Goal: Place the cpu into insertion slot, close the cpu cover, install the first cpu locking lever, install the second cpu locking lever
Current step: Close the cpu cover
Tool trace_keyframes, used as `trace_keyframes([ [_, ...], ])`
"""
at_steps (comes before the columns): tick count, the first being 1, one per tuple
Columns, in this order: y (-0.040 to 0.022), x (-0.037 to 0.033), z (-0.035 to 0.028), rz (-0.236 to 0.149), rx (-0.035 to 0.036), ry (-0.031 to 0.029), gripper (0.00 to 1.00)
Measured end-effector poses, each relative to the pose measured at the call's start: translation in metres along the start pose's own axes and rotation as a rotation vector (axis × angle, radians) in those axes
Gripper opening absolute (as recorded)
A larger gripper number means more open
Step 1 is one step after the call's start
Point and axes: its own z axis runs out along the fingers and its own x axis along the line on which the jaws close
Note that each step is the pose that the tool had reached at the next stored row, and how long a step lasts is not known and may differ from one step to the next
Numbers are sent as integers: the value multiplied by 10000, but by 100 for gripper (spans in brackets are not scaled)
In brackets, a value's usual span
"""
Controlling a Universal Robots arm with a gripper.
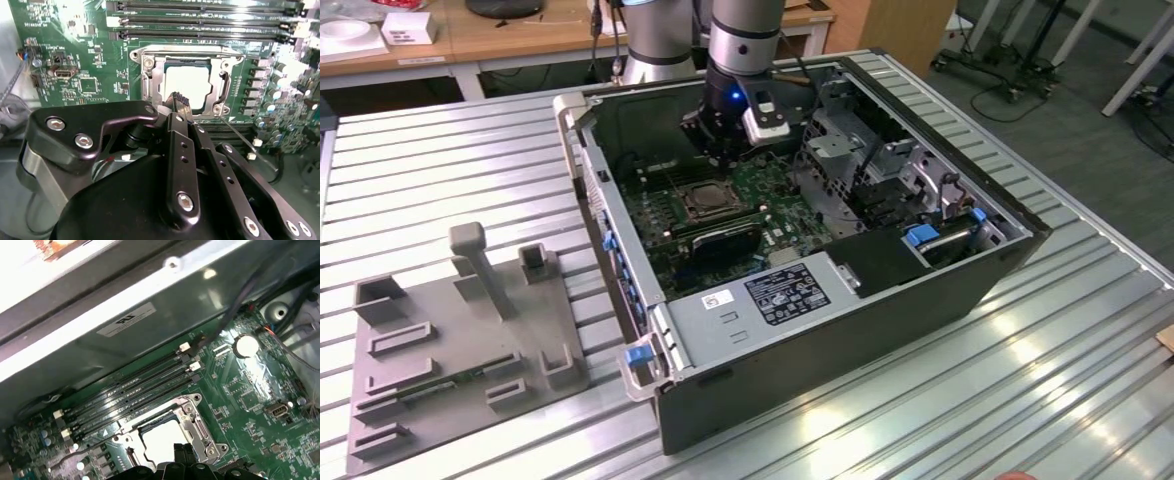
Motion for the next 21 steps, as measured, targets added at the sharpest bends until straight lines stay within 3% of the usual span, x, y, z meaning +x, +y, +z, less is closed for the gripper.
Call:
trace_keyframes([
  [9, 0, 0, 8, -1300, 8, 21, 11],
  [15, 0, -1, 14, -2036, -47, 19, 11],
  [21, 0, -1, 28, -2382, -195, -316, 11],
])
